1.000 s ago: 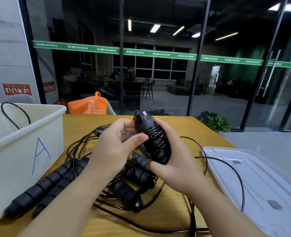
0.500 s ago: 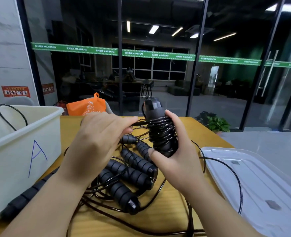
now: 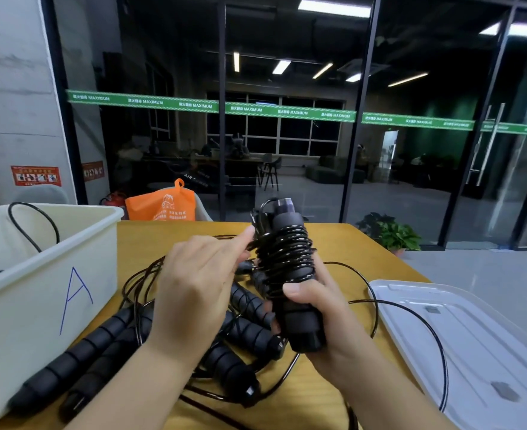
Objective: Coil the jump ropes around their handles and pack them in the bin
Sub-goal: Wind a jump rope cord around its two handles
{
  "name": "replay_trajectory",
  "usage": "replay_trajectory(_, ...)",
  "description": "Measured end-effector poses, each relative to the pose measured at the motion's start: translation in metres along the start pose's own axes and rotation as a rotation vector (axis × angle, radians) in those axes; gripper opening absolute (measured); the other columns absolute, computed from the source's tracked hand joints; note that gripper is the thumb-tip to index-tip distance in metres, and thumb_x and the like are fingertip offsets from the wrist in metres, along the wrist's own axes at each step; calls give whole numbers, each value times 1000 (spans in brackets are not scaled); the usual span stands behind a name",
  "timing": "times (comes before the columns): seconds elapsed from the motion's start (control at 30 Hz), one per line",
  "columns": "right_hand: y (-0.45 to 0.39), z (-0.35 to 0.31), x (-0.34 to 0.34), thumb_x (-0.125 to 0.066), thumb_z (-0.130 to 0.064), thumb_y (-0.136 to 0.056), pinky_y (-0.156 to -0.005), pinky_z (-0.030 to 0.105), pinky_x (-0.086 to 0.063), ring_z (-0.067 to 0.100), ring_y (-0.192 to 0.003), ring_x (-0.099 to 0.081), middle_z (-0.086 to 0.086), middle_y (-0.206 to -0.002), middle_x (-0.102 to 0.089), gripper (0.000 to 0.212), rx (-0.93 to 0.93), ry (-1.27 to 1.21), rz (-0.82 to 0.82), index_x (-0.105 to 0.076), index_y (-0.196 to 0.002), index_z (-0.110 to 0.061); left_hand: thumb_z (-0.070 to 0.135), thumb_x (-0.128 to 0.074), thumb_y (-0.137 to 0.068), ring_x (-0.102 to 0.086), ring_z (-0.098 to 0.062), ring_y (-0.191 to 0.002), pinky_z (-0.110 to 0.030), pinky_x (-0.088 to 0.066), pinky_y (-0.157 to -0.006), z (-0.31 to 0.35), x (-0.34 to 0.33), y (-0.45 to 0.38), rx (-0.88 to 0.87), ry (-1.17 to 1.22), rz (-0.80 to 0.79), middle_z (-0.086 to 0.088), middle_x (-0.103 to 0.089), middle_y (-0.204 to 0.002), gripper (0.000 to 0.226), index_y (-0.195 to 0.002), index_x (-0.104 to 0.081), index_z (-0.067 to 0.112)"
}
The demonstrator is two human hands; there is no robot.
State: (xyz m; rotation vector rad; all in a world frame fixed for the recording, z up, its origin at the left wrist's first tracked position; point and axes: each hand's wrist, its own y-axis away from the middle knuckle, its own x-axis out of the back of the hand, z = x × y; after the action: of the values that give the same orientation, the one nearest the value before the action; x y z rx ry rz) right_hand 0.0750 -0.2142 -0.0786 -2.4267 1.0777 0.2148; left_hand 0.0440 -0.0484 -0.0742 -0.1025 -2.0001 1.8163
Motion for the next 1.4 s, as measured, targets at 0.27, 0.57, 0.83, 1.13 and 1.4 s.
replay_trajectory(0.27, 1, 2, 2, -80, -26, -62, -52, 25, -46, 20, -66, -59, 14, -99, -62, 69, -221, -398, -260, -55, -118, 4, 33, -34, -101, -59, -3, -79, -13, -49, -66, 5, -2, 2, 155, 207, -81, 1, -65, -87, 30, -120, -42, 11)
replay_trajectory(0.57, 0, 5, 12, -77, -27, -69, -59, 30, -54, 28, -89, -59, 22, -124, -49, 73, -340, -530, -330, -49, -132, -1, 94, -36, -53, -51, 4, -38, -2, -32, -42, 12, 7, -12, 703, 873, -365, 14, -56, -44, 70, -67, -61, 30)
replay_trajectory(0.83, -1, -5, 9, -78, -23, -59, -82, 47, -58, 34, -93, -69, 21, -110, -69, 52, -334, -306, -3, -73, -108, -8, 39, -38, -93, -37, 2, -27, -6, -27, -34, 21, 8, -19, 965, 975, -305, 8, -43, -32, 39, -72, -57, 12)
replay_trajectory(1.13, -2, 6, 8, -72, -46, -81, -110, 18, -23, -20, -136, -7, -45, -147, -3, 82, 233, 1073, -12, -13, -135, -67, 59, -44, -78, -67, 0, -73, -15, -50, -65, 20, 0, -11, 851, 658, -289, 10, -74, -79, 46, -93, -71, 25)
replay_trajectory(1.4, -6, 16, 20, -69, -38, -85, -113, 19, -25, -17, -136, -16, -37, -148, -16, 75, 212, 1057, 153, -20, -138, -58, 60, -1, -94, -54, -14, -124, -40, -31, -111, -4, -2, -5, 1152, 1272, -604, 0, -63, -127, 78, -134, -54, 18)
